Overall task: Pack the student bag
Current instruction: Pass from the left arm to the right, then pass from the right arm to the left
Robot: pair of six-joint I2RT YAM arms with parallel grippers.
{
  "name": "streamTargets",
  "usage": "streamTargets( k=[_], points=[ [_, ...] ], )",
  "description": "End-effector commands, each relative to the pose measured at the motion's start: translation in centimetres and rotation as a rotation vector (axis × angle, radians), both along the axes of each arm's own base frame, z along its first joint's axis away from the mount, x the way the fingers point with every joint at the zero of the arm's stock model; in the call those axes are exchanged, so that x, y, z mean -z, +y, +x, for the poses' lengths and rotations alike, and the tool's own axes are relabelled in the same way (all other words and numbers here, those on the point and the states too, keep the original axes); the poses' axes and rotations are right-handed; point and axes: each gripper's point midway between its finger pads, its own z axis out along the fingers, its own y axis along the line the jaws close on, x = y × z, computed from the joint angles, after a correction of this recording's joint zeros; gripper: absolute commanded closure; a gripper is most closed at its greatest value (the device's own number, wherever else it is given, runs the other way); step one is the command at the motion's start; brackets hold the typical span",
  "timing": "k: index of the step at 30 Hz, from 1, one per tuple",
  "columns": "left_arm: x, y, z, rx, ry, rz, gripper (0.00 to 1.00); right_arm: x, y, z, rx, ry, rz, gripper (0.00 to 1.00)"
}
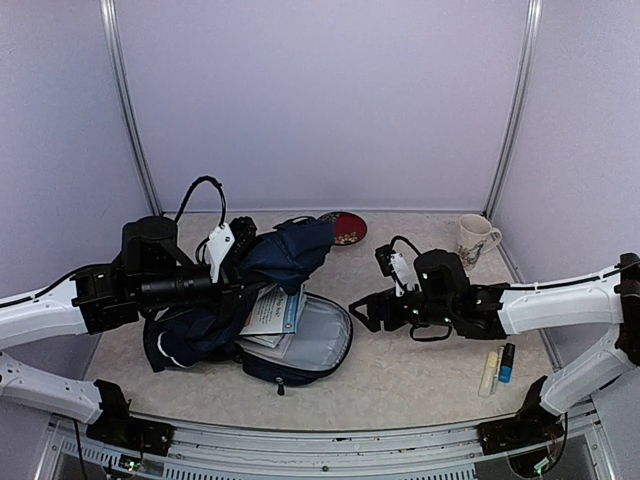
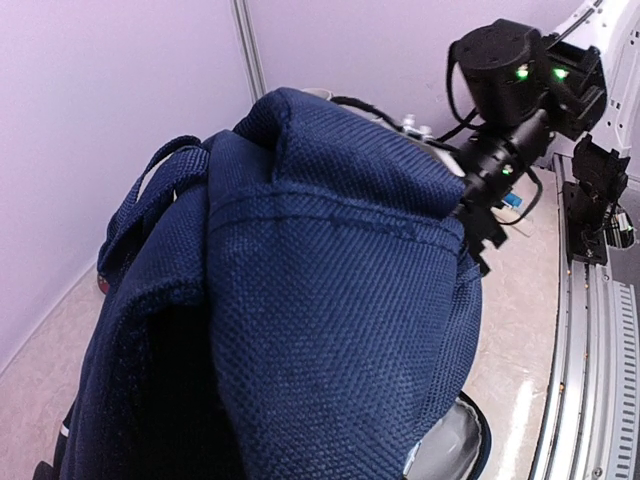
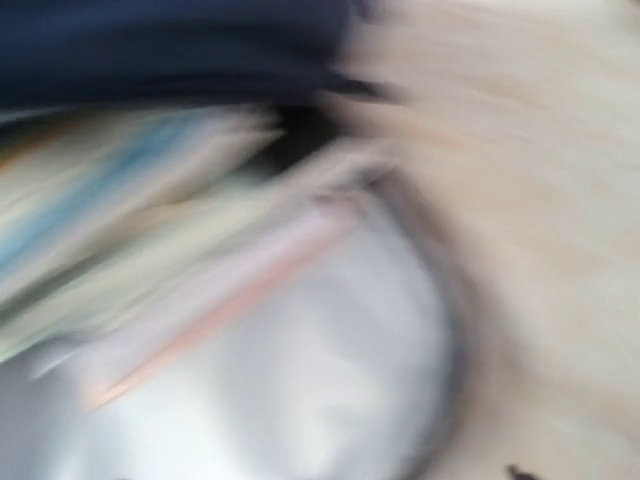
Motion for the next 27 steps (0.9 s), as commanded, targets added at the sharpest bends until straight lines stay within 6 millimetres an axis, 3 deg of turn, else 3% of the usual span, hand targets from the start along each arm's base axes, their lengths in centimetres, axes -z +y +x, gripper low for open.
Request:
streamTargets(
  k=[1, 6, 9, 12, 14, 16, 19, 21, 27],
  points=[
    [-9.6, 0.0, -0.8, 0.044, -0.215, -0.274, 1.0, 3.7, -1.2, 2.2, 0.106, 0.232, 0.044, 0.16],
    [-9.6, 0.1, -0.9, 0.046, -0.219, -0.277, 1.0, 6.8, 1.6, 3.5, 0.044, 0.337, 0.002, 0.15],
    [-9.6, 0.1, -1.0, 0.048, -0.219, -0.28, 1.0, 9.5, 2.6, 3.5, 0.034, 0.413, -0.034, 0.21],
    [-9.6, 0.0, -1.0, 0.052, -0.217, -0.28, 1.0, 10.2, 3.9, 2.7, -0.035, 0.466, 0.003, 0.33],
    [-9.5, 0.0, -1.0, 0.054, -0.215, -0.281, 1.0, 9.5, 4.8, 1.9, -0.095, 0.487, 0.056, 0.53],
    [-9.6, 0.1, -1.1, 0.054, -0.217, -0.283, 1.0, 8.0, 5.3, 1.3, -0.138, 0.483, 0.106, 0.76],
    [-9.9, 0.2, -1.2, 0.055, -0.223, -0.29, 1.0, 5.0, 5.1, 1.2, -0.15, 0.434, 0.15, 1.0],
    [-10.2, 0.4, -1.4, 0.059, -0.235, -0.297, 1.0, 2.3, 4.5, 1.5, -0.132, 0.373, 0.152, 1.0],
    [-12.9, 2.1, -2.2, 0.042, -0.299, -0.346, 1.0, -10.7, 1.6, 2.2, -0.08, 0.078, 0.185, 1.0]
  ],
)
